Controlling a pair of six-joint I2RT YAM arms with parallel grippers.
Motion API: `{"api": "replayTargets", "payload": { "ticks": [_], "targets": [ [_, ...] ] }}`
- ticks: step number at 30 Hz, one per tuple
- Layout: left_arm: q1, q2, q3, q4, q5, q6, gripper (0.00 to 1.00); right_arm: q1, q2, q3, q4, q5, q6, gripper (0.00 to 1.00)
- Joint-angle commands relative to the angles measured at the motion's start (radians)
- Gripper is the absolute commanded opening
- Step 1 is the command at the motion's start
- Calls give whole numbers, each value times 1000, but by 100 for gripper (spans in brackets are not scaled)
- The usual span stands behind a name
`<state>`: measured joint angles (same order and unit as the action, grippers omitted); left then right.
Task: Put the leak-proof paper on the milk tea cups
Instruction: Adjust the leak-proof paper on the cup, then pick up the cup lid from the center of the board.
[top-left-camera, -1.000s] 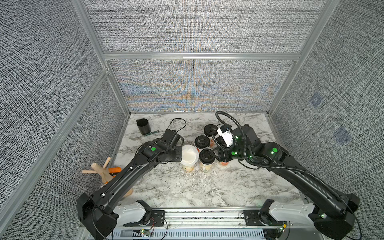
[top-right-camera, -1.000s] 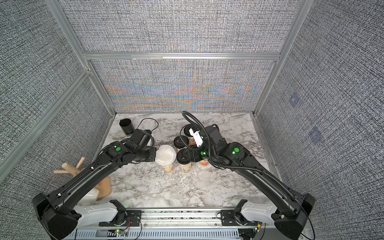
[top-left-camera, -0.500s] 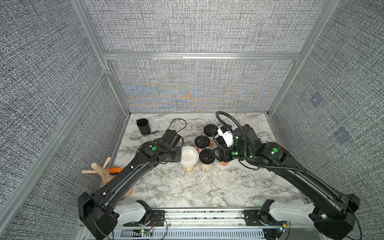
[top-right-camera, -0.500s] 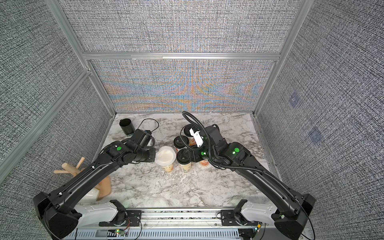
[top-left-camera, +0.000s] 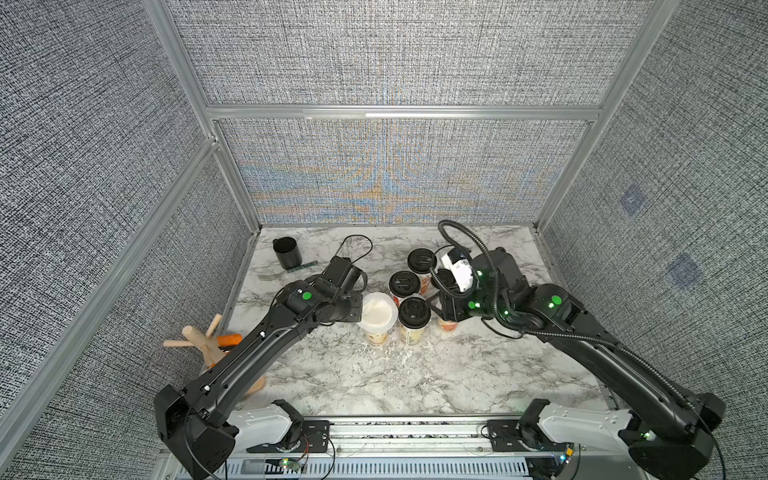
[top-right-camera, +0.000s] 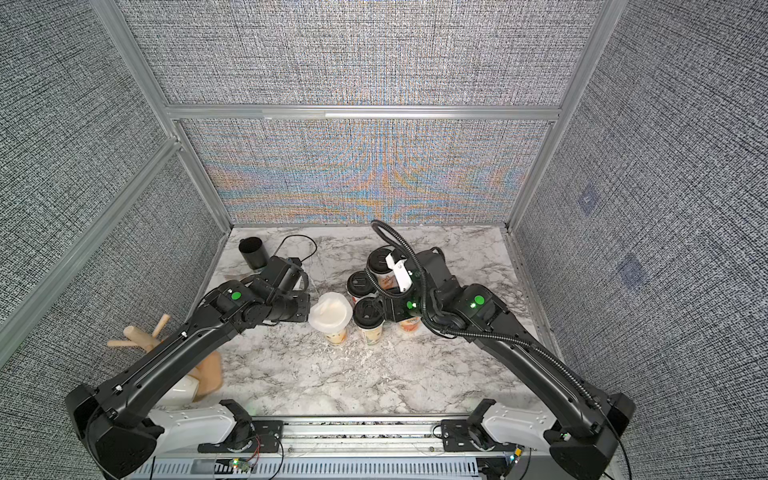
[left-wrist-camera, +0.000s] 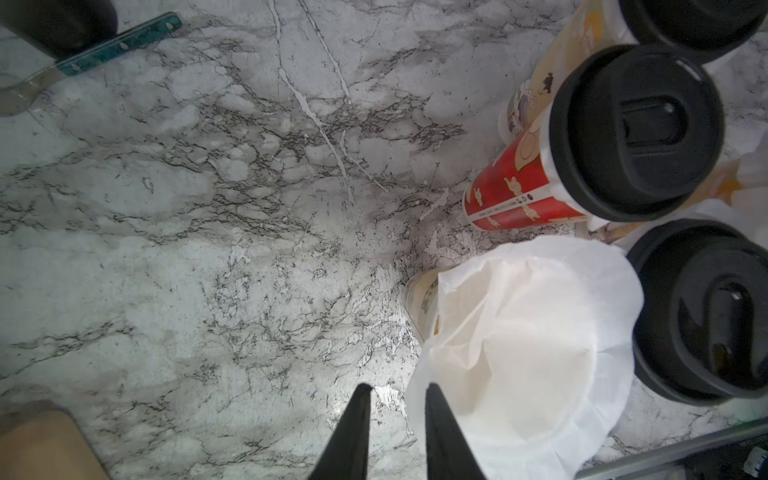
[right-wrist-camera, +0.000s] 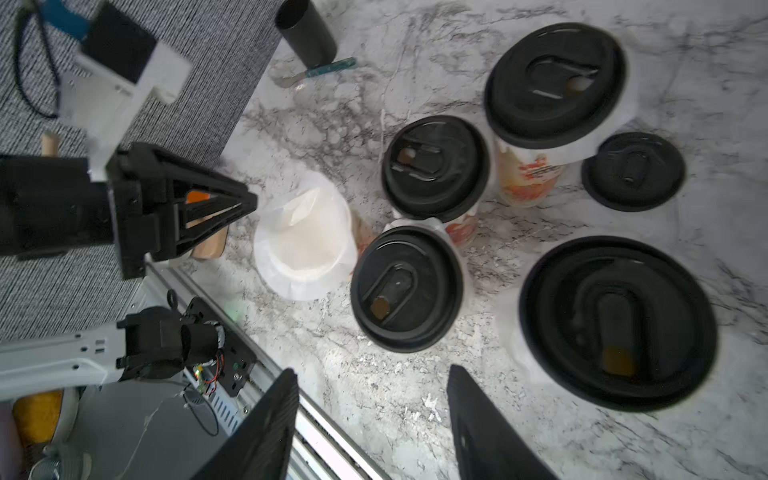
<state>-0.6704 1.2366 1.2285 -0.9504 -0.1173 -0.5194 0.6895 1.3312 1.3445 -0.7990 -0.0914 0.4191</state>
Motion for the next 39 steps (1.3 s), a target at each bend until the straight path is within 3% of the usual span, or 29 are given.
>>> {"api": "replayTargets", "payload": {
  "ticks": [1, 3, 8, 12, 23, 39],
  "targets": [
    [2, -10, 16, -13, -40, 15, 27, -120, 17, 59, -29, 45, -81, 64],
    [2, -17, 24, -14, -52, 18, 30, -223, 55, 109, -49, 61, -131, 67],
    [2, -50, 30, -9, -89, 30, 68, -392, 256, 195, -47, 45, -246, 78],
    [6, -61, 48, -29, -114, 47, 86, -445, 459, 285, -61, 6, -298, 84],
    [37, -16, 109, -88, -117, 33, 89, -475, 921, 637, -175, -66, -362, 87],
    [68, -5, 90, -85, -79, 80, 89, -445, 1031, 655, -249, -62, -340, 89]
  ]
}}
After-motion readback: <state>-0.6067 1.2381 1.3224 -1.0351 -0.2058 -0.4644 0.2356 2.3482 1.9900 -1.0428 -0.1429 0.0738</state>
